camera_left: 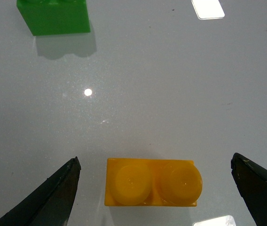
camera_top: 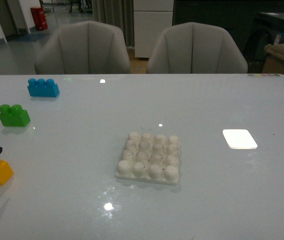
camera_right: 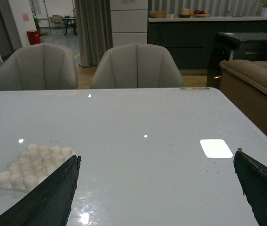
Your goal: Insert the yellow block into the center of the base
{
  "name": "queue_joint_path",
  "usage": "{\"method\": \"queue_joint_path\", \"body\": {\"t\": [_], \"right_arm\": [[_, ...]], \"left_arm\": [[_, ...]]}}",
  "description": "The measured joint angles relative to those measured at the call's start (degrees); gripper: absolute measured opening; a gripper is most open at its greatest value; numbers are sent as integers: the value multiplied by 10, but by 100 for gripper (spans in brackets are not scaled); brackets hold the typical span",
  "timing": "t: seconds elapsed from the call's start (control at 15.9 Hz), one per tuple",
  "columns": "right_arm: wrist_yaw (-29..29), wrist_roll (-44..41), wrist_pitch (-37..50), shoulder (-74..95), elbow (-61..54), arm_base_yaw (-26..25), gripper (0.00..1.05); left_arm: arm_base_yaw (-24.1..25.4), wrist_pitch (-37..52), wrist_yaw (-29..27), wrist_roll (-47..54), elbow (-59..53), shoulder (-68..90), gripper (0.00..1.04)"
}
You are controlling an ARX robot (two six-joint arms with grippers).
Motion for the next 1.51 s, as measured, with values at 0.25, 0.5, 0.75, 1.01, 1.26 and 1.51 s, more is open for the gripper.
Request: {"method": "queue_joint_path", "body": {"t": [0.25,0.5,0.75,1.01,1.26,1.51], "right_arm": [[0,0,0,0,0,0,98],[0,0,0,0,0,0,98],[0,0,0,0,0,0,98],[0,0,0,0,0,0,98],[0,0,0,0,0,0,98],[0,0,0,0,0,0,98]], "left_arm": [[-3,27,-24,12,0,48,98],[-12,55,-31,4,6,80,98],[-23,75,-39,-21,10,95,75],[-46,82,-48,-37,-19,62,66],[-146,91,-91,-78,-70,-59,66],[-330,76,-158,-150,-54,-73,65]]}}
